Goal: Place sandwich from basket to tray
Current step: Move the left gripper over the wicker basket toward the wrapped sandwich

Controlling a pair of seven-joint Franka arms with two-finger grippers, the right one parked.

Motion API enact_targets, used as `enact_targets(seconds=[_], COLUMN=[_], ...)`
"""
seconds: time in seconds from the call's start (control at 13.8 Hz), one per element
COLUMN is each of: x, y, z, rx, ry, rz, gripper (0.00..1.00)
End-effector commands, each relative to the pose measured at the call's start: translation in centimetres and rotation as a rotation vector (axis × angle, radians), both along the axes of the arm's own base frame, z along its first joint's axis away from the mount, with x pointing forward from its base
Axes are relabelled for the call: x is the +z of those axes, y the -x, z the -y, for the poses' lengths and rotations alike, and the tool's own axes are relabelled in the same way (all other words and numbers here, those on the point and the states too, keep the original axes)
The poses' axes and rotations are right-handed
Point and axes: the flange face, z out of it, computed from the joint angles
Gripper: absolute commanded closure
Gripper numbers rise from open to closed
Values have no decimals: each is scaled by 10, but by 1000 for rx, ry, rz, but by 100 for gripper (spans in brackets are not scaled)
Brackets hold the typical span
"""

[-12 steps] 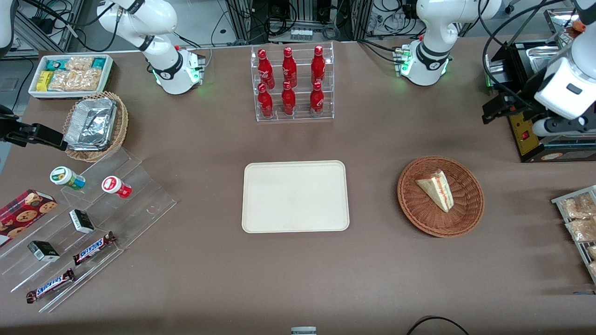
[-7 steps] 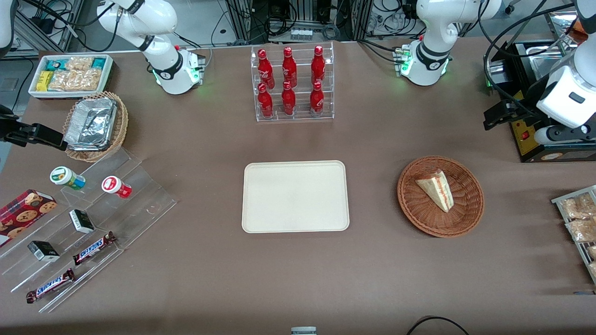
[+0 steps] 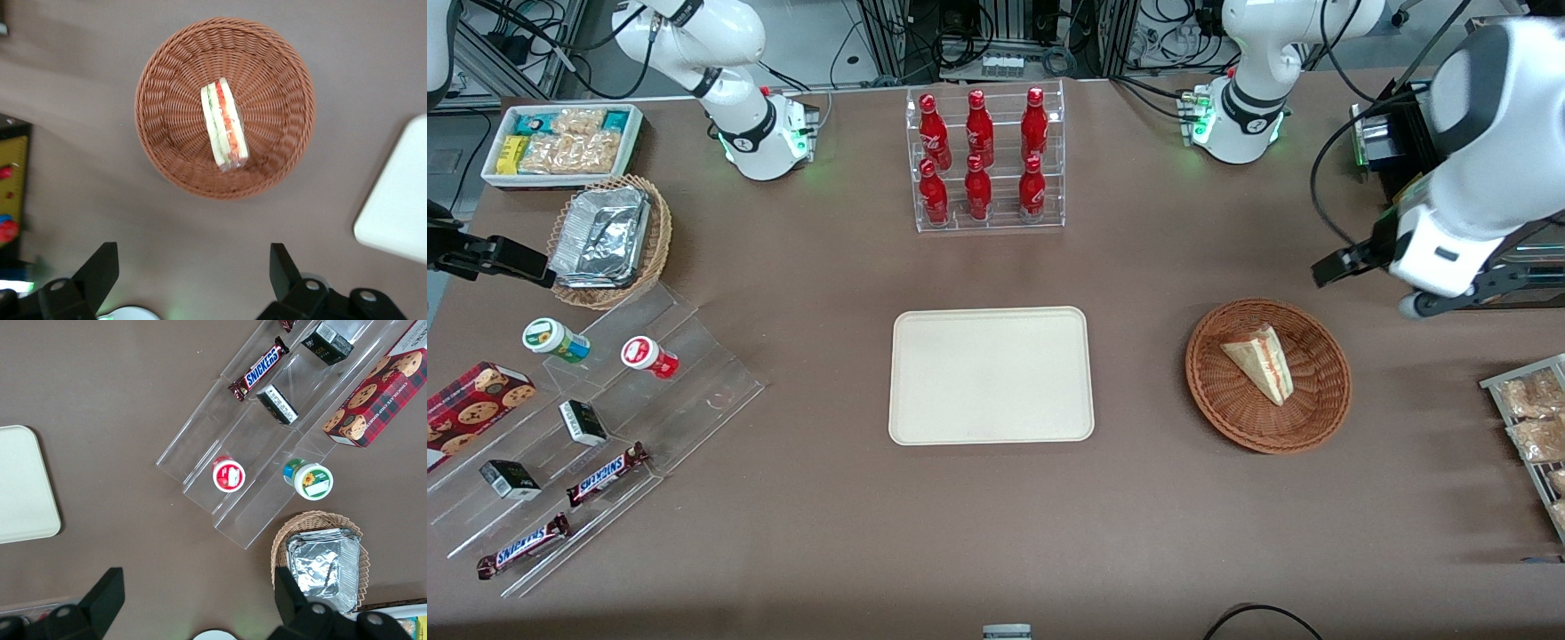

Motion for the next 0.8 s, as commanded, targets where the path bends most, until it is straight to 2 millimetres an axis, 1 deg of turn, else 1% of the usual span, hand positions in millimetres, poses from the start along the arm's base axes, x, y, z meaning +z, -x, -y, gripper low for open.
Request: enact_targets(seconds=[0.0, 0.07, 0.15, 0.22, 0.29, 0.44, 0.58, 0.73], x=[-41, -60, -76, -84, -94, -108, -128, -151], y=[17, 19, 22, 23, 20, 15, 8, 3], z=[7, 6, 8, 12, 14, 14, 16, 22], rx=[120, 171, 179, 171, 172, 172, 167, 154], ry=[-27, -26, -23, -21, -21, -18, -16, -14], rz=[60, 84, 101, 111, 102, 103, 95, 83], gripper=[0, 0, 0, 0, 0, 0, 0, 0])
